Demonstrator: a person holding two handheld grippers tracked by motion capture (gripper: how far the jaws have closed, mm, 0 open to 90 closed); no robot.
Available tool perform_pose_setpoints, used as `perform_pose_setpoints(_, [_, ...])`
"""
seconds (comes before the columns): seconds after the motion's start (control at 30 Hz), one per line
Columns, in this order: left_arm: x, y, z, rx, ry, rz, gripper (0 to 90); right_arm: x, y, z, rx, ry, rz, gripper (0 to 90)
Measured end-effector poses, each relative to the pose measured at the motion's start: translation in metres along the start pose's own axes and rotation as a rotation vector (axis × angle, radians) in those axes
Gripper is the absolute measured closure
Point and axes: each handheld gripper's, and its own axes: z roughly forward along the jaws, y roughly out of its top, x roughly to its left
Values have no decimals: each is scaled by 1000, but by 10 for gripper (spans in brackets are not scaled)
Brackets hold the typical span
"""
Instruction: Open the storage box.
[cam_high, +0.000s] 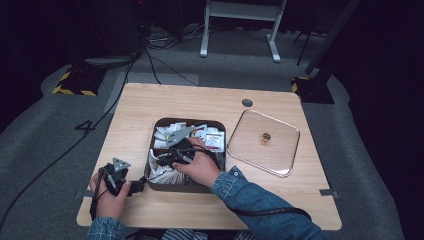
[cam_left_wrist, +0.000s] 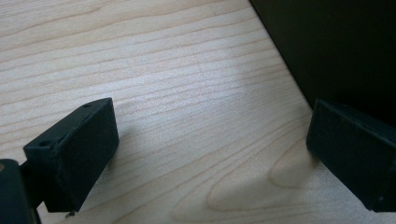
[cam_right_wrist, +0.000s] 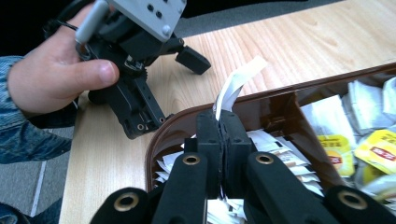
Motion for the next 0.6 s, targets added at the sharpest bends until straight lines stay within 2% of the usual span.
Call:
perform_pose_setpoints(0.3, [1, 0, 0, 1, -5, 5, 23, -1, -3, -27, -40, -15, 11, 889])
perform_pose_setpoints(0.6, [2, 2, 2, 4, -6, 8, 15, -6, -8, -66, -92, -64, 30, 890])
